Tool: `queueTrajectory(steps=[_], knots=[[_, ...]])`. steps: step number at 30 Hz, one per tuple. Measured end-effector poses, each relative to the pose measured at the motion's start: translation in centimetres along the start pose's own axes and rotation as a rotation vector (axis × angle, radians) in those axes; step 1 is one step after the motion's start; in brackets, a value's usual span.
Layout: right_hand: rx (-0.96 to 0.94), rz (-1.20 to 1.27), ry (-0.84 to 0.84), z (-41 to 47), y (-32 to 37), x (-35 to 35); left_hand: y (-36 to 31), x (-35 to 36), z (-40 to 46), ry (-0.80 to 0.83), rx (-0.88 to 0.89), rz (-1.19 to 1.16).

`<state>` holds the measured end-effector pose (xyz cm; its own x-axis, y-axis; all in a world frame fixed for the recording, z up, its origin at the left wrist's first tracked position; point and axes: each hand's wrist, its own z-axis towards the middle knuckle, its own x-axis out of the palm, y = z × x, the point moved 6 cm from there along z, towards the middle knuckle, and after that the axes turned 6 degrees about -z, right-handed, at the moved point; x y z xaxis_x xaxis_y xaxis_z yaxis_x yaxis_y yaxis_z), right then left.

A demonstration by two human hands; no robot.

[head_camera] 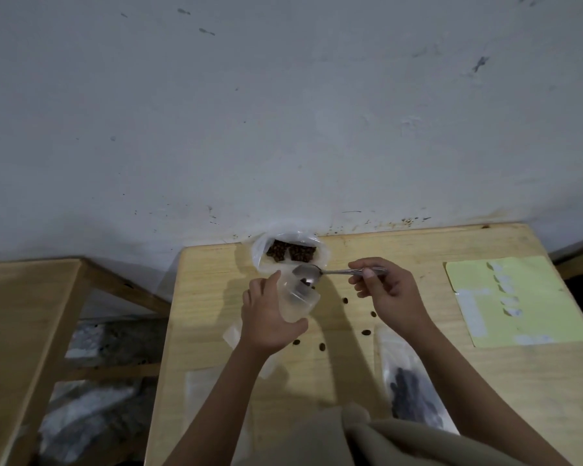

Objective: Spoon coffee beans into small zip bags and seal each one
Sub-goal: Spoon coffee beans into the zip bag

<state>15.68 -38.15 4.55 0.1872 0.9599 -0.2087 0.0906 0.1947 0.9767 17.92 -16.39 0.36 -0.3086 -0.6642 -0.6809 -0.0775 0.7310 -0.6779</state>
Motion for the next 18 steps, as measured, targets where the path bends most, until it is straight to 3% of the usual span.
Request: queueTrajectory(steps=[6,12,18], knots=[[0.025,-0.024,-0.223,0.9,-0.2,-0.2,0.2,-0.3,-0.1,0.001,-0.025,-0.103],[0.148,-0.202,-0.212,3.4,-1.7,2.4,0.6,0.1,0.8,0.095,-0.076,-0.180],[0.054,-0.463,-0.183,5.9,-0.6,4.2,0.1,0.1,2.1,0.089,-0.075,-0.195]])
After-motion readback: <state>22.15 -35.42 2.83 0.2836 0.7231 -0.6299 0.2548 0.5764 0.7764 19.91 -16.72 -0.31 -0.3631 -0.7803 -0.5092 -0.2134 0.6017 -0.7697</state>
